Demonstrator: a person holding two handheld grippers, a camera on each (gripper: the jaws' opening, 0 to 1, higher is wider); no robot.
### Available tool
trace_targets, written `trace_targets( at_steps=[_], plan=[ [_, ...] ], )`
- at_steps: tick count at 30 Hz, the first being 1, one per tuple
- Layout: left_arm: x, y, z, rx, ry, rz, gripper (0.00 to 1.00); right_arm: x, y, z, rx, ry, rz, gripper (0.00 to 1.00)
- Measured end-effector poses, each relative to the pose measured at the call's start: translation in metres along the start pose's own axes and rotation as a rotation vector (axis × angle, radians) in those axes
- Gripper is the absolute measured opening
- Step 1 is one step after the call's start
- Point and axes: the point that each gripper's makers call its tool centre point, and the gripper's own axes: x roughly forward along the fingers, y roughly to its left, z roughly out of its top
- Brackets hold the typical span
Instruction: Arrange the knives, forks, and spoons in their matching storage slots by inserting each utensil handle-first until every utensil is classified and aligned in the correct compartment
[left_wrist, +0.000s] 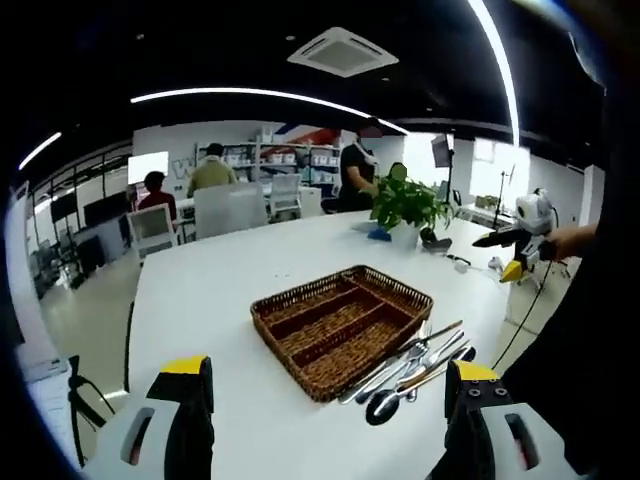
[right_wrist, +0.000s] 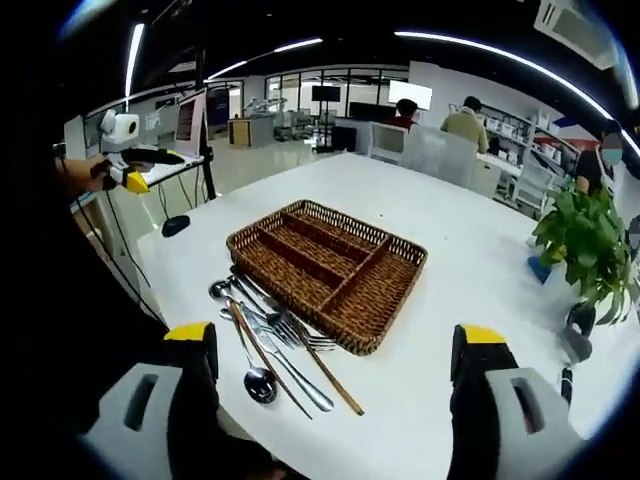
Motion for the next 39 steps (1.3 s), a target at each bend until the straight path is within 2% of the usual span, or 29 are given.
trace_targets(
  at_steps=[3,6,9,11,13,15,18,22,27,30,33,35,39],
  plan=[
    [0.003,-0.002,0.008,0.026,-0.004,0.02,1.0,0.0,-0.005,-0.001,-0.007,0.001,0.01,0.99],
    [0.007,-0.011,0.021,0.051,-0.021,-0.008,1.0,-0.003,-0.014,-0.001,-0.001,-0.008,0.003,0.99],
    [0.013,-0.012,0.022,0.049,-0.015,-0.032,1.0,-0.007,-0.018,0.001,0.008,-0.009,-0.011,0.99],
    [0.016,-0.014,0.028,0.039,-0.017,-0.055,1.0,-0.011,-0.022,0.004,0.014,-0.007,-0.033,0.99],
    [0.017,-0.011,0.035,0.056,-0.02,-0.05,1.0,-0.013,-0.025,0.007,0.042,-0.006,-0.041,0.99],
    [0.016,-0.006,0.043,0.052,-0.036,-0.053,1.0,-0.016,-0.027,0.012,0.064,-0.015,-0.043,0.99],
    [0.013,-0.002,0.056,0.043,-0.063,-0.063,1.0,-0.019,-0.028,0.026,0.051,-0.032,-0.052,0.99],
    [0.013,0.002,0.06,0.015,-0.043,-0.058,1.0,-0.02,-0.026,0.044,0.036,-0.023,-0.056,0.99],
    [0.014,0.003,0.058,0.027,-0.027,-0.057,1.0,-0.015,-0.022,0.046,0.011,0.027,-0.033,0.99],
    [0.015,-0.004,0.055,0.058,-0.002,-0.074,1.0,-0.016,-0.026,0.058,0.008,0.037,-0.037,0.99],
    [0.017,-0.015,0.061,0.103,0.005,-0.107,1.0,-0.016,-0.029,0.065,0.006,0.059,-0.025,0.92],
    [0.02,-0.02,0.068,0.125,0.008,-0.119,1.0,-0.014,-0.031,0.072,-0.002,0.038,-0.032,1.0],
    [0.032,-0.037,0.074,0.203,-0.003,-0.209,1.0,-0.016,-0.031,0.077,-0.004,0.025,-0.029,0.99]
  ],
)
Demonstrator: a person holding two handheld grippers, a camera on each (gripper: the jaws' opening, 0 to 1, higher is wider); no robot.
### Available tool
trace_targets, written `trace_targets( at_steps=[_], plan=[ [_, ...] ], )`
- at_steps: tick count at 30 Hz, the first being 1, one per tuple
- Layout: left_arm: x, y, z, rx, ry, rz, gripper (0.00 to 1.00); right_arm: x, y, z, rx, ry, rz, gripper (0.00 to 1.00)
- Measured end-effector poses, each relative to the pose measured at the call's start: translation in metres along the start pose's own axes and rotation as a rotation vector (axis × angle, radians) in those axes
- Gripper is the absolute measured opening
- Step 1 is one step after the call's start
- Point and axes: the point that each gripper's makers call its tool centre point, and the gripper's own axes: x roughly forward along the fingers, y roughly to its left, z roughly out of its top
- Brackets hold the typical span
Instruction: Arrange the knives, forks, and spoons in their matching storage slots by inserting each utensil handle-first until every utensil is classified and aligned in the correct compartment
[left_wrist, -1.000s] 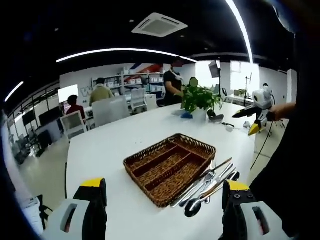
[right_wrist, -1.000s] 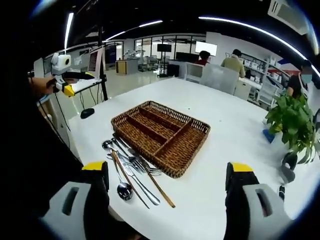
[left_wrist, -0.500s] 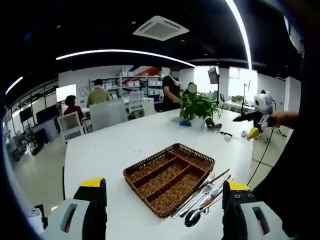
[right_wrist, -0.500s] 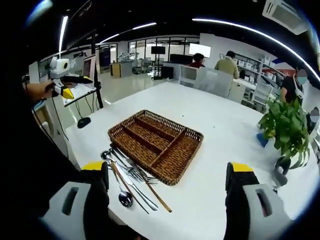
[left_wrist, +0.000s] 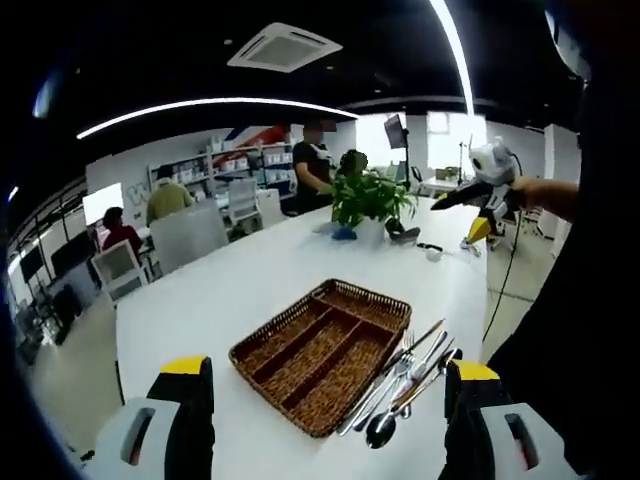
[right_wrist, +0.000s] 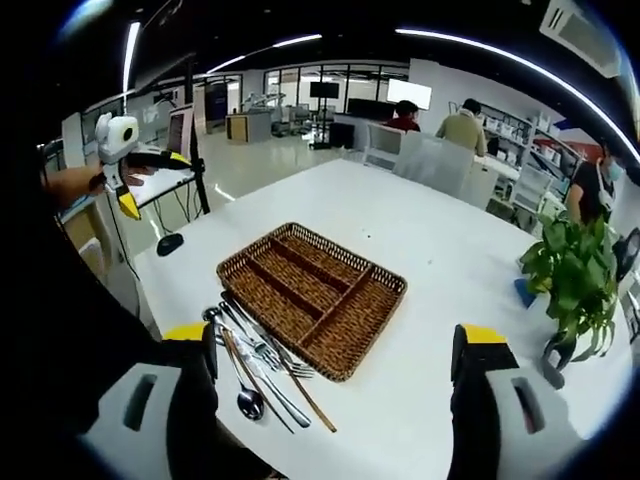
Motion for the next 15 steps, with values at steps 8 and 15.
trace_targets(
  at_steps=[8,15],
  plan=[
    [0.015,0.018,-0.001,0.035,0.032,-0.075,1.0,-0.001,0.007,0.004,-0.063,0.028,-0.02,1.0],
    [0.031,0.014,0.0,0.071,0.011,-0.139,1.0,0.005,0.008,0.004,-0.056,0.04,-0.051,1.0]
  ],
)
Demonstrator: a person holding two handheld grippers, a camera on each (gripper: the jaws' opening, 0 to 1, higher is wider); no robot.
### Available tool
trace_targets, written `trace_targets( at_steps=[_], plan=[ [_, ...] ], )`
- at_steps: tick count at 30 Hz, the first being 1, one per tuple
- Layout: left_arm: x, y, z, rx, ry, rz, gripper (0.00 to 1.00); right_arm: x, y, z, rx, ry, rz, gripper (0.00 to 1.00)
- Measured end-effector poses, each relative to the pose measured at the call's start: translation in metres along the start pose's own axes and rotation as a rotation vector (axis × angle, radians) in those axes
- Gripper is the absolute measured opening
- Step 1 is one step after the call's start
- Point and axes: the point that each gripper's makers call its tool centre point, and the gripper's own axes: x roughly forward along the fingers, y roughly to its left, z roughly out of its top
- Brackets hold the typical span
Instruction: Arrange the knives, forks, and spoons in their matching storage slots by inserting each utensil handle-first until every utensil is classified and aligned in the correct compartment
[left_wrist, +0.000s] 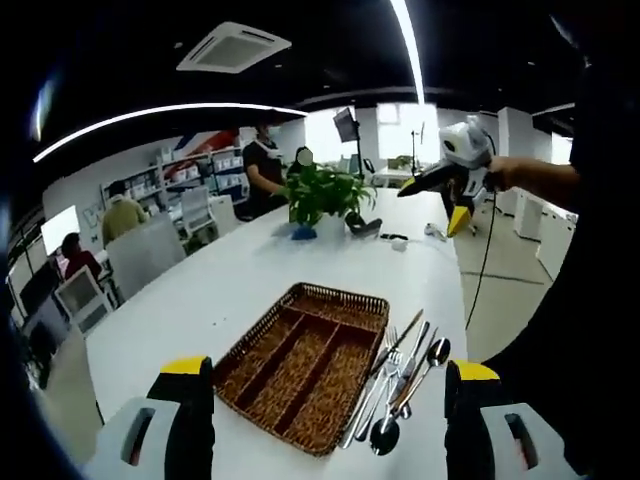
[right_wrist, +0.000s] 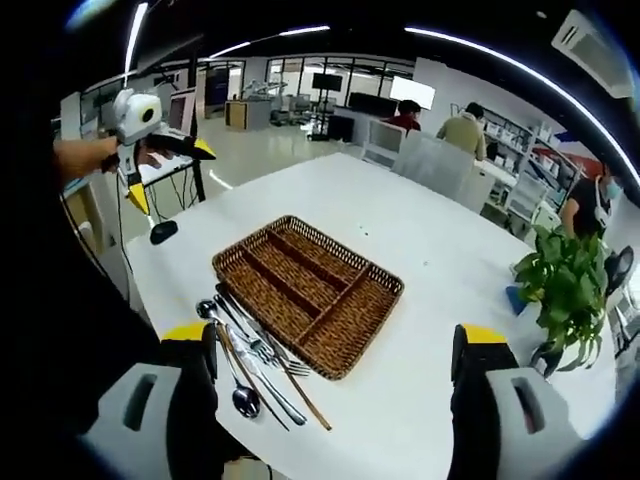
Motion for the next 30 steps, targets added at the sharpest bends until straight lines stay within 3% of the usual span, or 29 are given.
trace_targets(
  at_steps=[4,5,8,10,11,12,13,14,16,24,28,30],
  plan=[
    [0.026,-0.019,-0.012,0.016,0.016,-0.054,1.0,0.003,-0.002,0.009,0.004,-0.052,0.039,1.0],
    [0.034,-0.026,-0.022,0.013,0.049,-0.064,1.0,0.005,-0.004,0.007,0.003,-0.048,0.05,1.0],
    [0.048,-0.035,-0.031,0.007,0.075,-0.038,1.0,0.005,-0.008,0.009,-0.013,-0.059,0.076,1.0],
    [0.056,-0.039,-0.028,-0.016,0.058,-0.027,1.0,0.008,-0.016,0.005,-0.007,-0.068,0.085,1.0],
    [0.063,-0.044,-0.029,-0.009,0.064,-0.026,0.95,0.009,-0.018,0.003,-0.008,-0.073,0.092,0.99],
    [0.065,-0.048,-0.032,0.021,0.089,-0.038,0.8,0.01,-0.02,0.0,-0.008,-0.073,0.096,0.99],
    [0.071,-0.058,-0.033,0.047,0.095,-0.069,0.71,0.011,-0.022,-0.002,-0.007,-0.074,0.102,0.99],
    [0.074,-0.061,-0.032,0.049,0.093,-0.076,0.71,0.012,-0.022,-0.005,-0.002,-0.078,0.12,1.0],
    [0.089,-0.065,-0.036,0.061,0.114,-0.058,0.82,0.014,-0.021,-0.011,-0.004,-0.074,0.15,0.99],
    [0.123,-0.082,-0.059,0.069,0.183,-0.084,0.69,0.007,-0.028,-0.021,-0.017,-0.083,0.163,0.99],
    [0.133,-0.092,-0.063,0.17,0.191,-0.138,0.6,0.008,-0.032,-0.024,-0.023,-0.075,0.152,0.99],
    [0.137,-0.094,-0.066,0.176,0.201,-0.144,0.6,0.007,-0.034,-0.023,-0.017,-0.078,0.143,0.99]
  ],
)
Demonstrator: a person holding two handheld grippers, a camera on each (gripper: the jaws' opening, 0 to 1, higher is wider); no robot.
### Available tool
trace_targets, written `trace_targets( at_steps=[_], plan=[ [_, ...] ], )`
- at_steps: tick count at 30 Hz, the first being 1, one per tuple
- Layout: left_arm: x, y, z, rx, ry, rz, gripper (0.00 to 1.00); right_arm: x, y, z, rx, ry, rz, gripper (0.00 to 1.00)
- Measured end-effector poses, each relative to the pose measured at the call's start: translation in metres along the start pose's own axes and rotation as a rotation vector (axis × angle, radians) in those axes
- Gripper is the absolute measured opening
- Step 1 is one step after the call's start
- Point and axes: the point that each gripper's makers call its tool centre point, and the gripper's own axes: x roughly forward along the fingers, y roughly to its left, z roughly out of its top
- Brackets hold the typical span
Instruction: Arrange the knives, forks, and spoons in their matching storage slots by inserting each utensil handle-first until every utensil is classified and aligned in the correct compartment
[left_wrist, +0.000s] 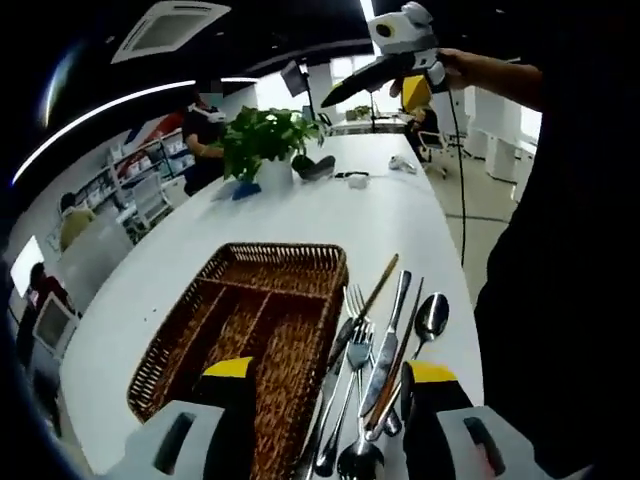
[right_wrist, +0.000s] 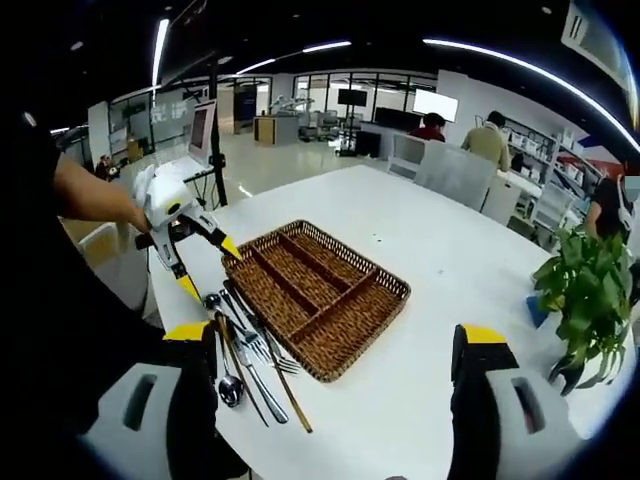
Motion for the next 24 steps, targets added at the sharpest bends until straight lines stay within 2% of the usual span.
trace_targets(
  at_steps=[4,14,20,24],
  plan=[
    [0.015,-0.007,-0.01,0.038,0.037,-0.044,0.58,-0.006,0.001,0.004,0.011,-0.015,-0.011,0.99],
    [0.042,-0.015,-0.024,0.01,0.071,-0.116,0.42,-0.01,0.0,-0.001,0.027,-0.009,-0.04,0.99],
    [0.057,-0.017,-0.029,-0.002,0.075,-0.152,0.36,-0.013,0.0,-0.002,0.032,-0.002,-0.049,0.99],
    [0.067,-0.02,-0.037,-0.012,0.099,-0.18,0.3,-0.018,0.0,0.006,0.101,-0.044,-0.025,0.99]
  ],
)
